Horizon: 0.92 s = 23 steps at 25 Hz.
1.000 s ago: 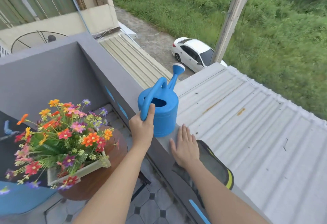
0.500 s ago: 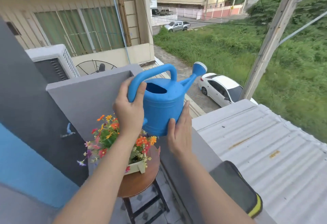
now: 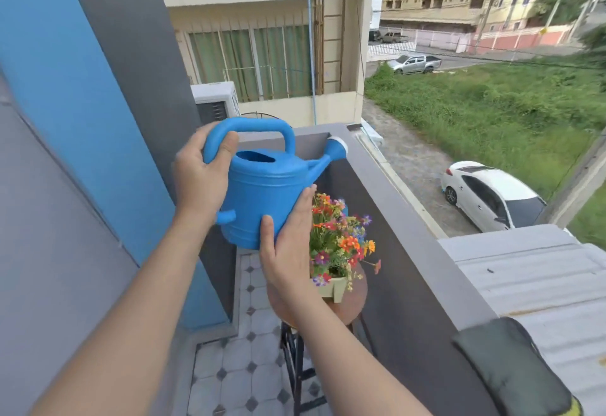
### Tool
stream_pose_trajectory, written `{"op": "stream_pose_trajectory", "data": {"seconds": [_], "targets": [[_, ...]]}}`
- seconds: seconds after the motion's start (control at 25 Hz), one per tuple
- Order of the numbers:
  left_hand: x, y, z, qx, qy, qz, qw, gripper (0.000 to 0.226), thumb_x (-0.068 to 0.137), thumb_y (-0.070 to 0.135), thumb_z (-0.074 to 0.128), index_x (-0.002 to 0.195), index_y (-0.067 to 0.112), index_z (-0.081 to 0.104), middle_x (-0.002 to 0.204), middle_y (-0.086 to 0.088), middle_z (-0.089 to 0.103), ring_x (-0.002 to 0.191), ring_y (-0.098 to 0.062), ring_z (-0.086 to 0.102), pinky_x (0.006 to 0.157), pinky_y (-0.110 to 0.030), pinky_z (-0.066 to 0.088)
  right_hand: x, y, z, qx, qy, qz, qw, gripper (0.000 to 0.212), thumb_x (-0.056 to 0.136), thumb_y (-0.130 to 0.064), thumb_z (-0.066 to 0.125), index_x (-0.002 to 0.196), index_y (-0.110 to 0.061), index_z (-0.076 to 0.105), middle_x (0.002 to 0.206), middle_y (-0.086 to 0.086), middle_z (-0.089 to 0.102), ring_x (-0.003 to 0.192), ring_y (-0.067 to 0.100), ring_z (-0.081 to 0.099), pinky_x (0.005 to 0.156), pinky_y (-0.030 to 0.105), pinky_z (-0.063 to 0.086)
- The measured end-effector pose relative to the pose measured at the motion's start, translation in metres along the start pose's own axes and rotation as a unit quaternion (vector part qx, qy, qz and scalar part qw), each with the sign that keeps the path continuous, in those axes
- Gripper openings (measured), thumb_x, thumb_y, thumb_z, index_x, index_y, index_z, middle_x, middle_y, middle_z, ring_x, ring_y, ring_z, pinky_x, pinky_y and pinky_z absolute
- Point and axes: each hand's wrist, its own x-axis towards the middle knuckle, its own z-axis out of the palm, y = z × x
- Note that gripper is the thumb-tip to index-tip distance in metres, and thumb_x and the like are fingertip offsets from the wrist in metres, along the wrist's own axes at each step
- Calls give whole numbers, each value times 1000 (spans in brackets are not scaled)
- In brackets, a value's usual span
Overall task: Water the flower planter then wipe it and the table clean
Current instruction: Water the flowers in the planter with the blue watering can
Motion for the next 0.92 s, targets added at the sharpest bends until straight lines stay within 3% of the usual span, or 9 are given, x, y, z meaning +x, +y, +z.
{"op": "stream_pose_trajectory", "data": {"seconds": [0.12, 0.24, 0.36, 0.44, 0.56, 0.68, 0.8, 0.92], "targets": [[7, 4, -36, 37, -30, 4, 999, 9, 83, 46, 61, 92, 45, 64, 57, 15, 53, 55, -16, 42, 55, -38, 42, -15, -22, 25, 20, -7, -13, 1000, 81, 95, -57, 24, 149, -5, -5, 160, 18, -6, 150, 20, -9, 121, 29, -3], [11, 7, -58, 79, -42, 9, 996, 11, 89, 37, 60, 98, 33, 64, 57, 12, 48, 52, -15, 44, 39, -21, 40, -24, -36, 42, 37, 7, -16, 999, 82, 95, -57, 27, 150, -6, -7, 160, 19, -6, 149, 19, -9, 119, 24, -6], [18, 16, -70, 151, -60, 54, 985, 7, 91, 32, 58, 96, 30, 63, 58, 7, 53, 47, -6, 51, 48, -14, 42, -32, -50, 55, 62, 12, -14, 998, 74, 94, -58, 28, 149, -23, -6, 159, 15, -10, 149, 17, -12, 119, 23, -6], [24, 22, -72, 183, -79, 72, 977, 5, 90, 30, 59, 93, 31, 63, 58, 11, 55, 48, -4, 52, 58, -16, 44, -36, -57, 60, 67, 9, -4, 998, 74, 93, -60, 27, 149, -28, -9, 158, 11, -15, 148, 14, -15, 118, 22, -8], [32, 25, -74, 203, -106, 93, 969, 14, 88, 28, 61, 100, 25, 68, 68, 16, 58, 64, -15, 53, 73, -30, 47, -42, -62, 64, 62, 10, 6, 998, 86, 93, -59, 27, 147, -11, -20, 157, 6, -21, 147, 11, -19, 118, 21, -10], [36, 28, -72, 208, -138, 96, 964, 16, 89, 30, 61, 101, 25, 69, 66, 5, 59, 64, -21, 50, 70, -34, 46, -46, -65, 65, 45, 10, 14, 999, 86, 92, -61, 25, 145, -8, -19, 155, 2, -26, 146, 11, -22, 117, 21, -12], [33, 35, -64, 212, -171, 97, 957, 11, 89, 31, 60, 96, 28, 68, 78, -11, 66, 68, -21, 50, 64, -30, 41, -48, -64, 62, 20, 25, 23, 999, 86, 92, -63, 21, 144, -6, -19, 155, 5, -25, 146, 11, -23, 116, 20, -13], [30, 40, -57, 208, -177, 93, 958, 7, 88, 34, 61, 91, 34, 67, 76, -11, 66, 69, -23, 54, 64, -31, 43, -50, -61, 56, 1, 26, 26, 999, 87, 92, -65, 18, 145, -6, -18, 156, 7, -24, 146, 13, -23, 116, 21, -13]]}}
